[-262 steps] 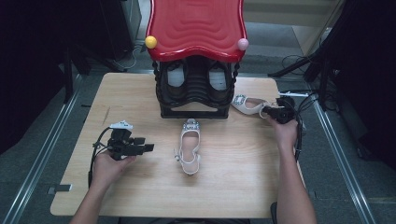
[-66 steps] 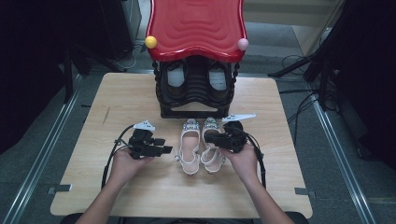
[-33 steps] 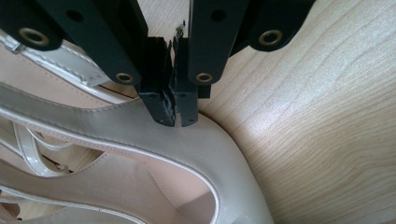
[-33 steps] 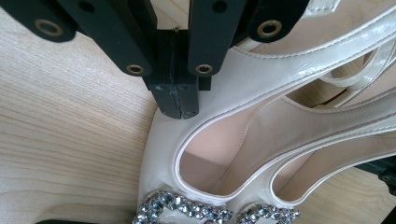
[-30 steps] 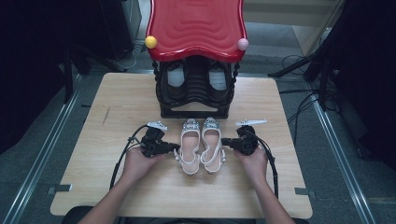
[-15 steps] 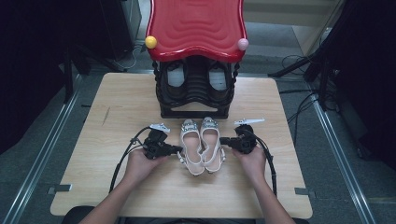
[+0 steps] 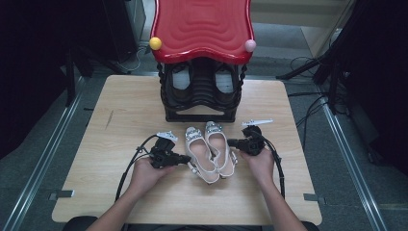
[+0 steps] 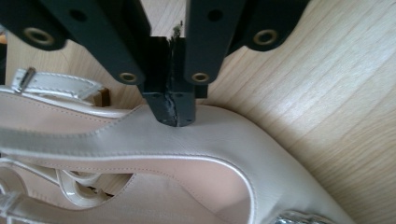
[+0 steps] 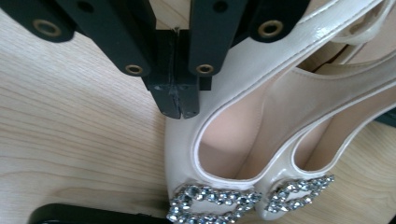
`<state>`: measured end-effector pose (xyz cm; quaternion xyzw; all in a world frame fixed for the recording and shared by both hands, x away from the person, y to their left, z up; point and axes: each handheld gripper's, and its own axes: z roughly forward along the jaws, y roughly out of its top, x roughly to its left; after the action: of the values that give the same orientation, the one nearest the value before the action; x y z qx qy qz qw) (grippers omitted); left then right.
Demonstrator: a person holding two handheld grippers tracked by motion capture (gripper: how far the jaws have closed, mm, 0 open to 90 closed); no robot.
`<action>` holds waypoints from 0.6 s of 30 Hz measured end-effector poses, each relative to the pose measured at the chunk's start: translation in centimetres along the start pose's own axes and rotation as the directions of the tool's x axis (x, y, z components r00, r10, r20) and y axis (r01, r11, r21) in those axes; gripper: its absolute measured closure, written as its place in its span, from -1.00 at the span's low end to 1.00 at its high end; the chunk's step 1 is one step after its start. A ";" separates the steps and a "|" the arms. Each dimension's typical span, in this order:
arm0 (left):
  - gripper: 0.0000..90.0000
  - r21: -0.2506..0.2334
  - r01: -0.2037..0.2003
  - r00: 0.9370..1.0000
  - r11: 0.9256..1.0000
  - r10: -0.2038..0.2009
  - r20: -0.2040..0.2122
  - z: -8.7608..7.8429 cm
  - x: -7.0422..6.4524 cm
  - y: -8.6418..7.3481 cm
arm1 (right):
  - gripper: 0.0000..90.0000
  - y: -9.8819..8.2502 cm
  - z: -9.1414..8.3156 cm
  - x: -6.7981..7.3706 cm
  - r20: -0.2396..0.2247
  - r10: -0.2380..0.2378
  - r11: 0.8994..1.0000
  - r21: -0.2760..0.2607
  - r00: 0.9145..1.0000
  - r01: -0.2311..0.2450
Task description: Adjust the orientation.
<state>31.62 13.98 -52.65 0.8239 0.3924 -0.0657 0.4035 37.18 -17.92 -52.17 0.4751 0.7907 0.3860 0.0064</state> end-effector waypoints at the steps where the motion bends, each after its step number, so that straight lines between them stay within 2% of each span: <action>1: 0.83 -0.012 0.001 1.000 1.000 -0.001 -0.005 -0.3 0.0 0.0 | 0.95 0.0 -0.1 -0.1 0.004 0.000 1.000 0.000 1.000 0.000; 5: 0.69 -0.031 -0.017 1.000 0.999 0.017 -0.021 -1.6 -0.5 0.1 | 0.87 0.1 -0.9 -0.2 -0.017 0.011 1.000 -0.022 1.000 -0.012; 10: 0.54 -0.030 -0.025 0.999 0.999 0.024 -0.042 -2.5 -0.4 -0.1 | 0.78 0.3 -1.9 0.3 -0.028 -0.003 0.999 -0.044 1.000 0.002; 14: 0.42 -0.035 -0.011 0.999 0.999 0.009 -0.053 -2.9 0.1 -0.2 | 0.69 0.5 -2.7 1.1 -0.048 -0.025 0.998 -0.066 0.999 0.022; 18: 0.28 -0.051 0.008 0.997 0.999 -0.011 -0.071 -3.4 0.6 -0.4 | 0.66 0.8 -2.9 2.0 -0.054 -0.049 0.997 -0.062 0.997 0.046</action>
<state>31.04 16.91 -50.87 0.8133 0.4120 -0.0283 0.4099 35.59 -17.98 -48.99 0.4447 0.7896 0.4229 0.0080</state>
